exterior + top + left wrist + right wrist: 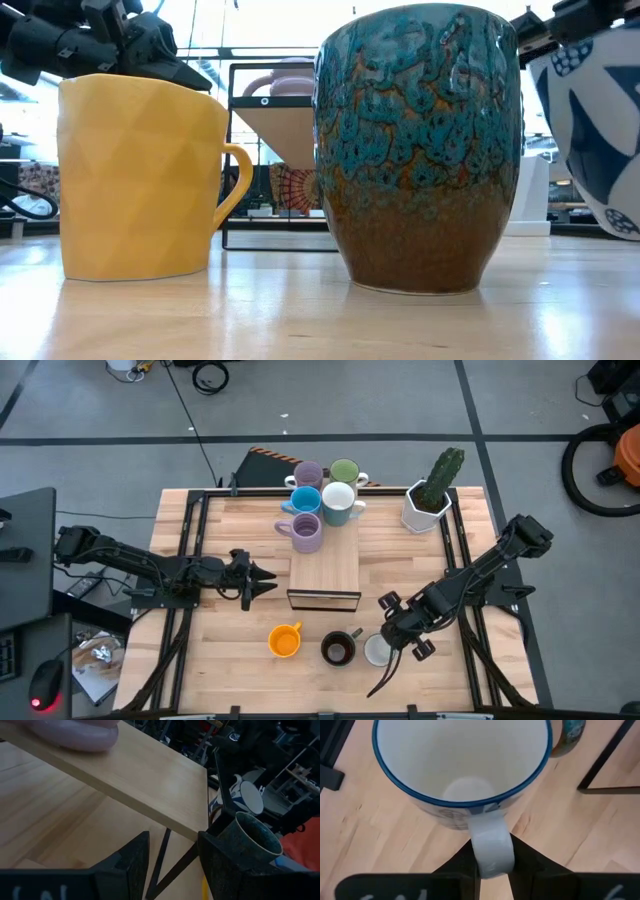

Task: Place coffee mugs
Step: Put the light blue mug on the shelf

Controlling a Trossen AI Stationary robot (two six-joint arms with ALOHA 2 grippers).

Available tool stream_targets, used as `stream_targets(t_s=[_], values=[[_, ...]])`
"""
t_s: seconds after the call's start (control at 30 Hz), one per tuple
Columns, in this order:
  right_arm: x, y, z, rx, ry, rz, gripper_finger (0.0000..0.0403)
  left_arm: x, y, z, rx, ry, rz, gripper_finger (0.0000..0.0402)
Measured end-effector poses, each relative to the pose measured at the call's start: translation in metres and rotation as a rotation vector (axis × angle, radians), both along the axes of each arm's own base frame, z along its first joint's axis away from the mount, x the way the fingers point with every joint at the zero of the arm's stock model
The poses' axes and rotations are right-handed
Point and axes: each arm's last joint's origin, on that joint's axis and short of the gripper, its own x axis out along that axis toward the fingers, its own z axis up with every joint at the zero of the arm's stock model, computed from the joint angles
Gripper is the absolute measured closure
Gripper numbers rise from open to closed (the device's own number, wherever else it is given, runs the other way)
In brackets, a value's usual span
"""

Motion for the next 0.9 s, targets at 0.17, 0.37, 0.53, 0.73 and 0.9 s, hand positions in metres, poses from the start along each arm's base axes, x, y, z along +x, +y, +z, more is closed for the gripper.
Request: stream_targets(t_s=[0.17,0.37,0.53,0.73,0.9], values=[[0.0,0.0,-0.003,0.003,0.0,-0.015,0.0332,0.0,0.0,0.0,-0.004,0.0,0.001,0.0228],[-0.012,-0.008,-0.02,0.01,0.002,-0.078,0.0332,0.0,0.0,0.0,-0.004,0.0,0.001,0.0228],[-0.022,-0.014,-0.018,0.022,-0.069,-0.143,0.0332,0.0,0.0,0.0,-0.004,0.0,0.001,0.0228],[-0.037,-0.023,-0.015,0.072,-0.189,-0.238,0.0333,0.0,0.0,0.0,-0.004,0.001,0.001,0.0228],[-0.05,-0.03,-0.013,0.133,-0.267,-0.3,0.0334,0.0,0.0,0.0,-0.004,0.001,0.001,0.0228]])
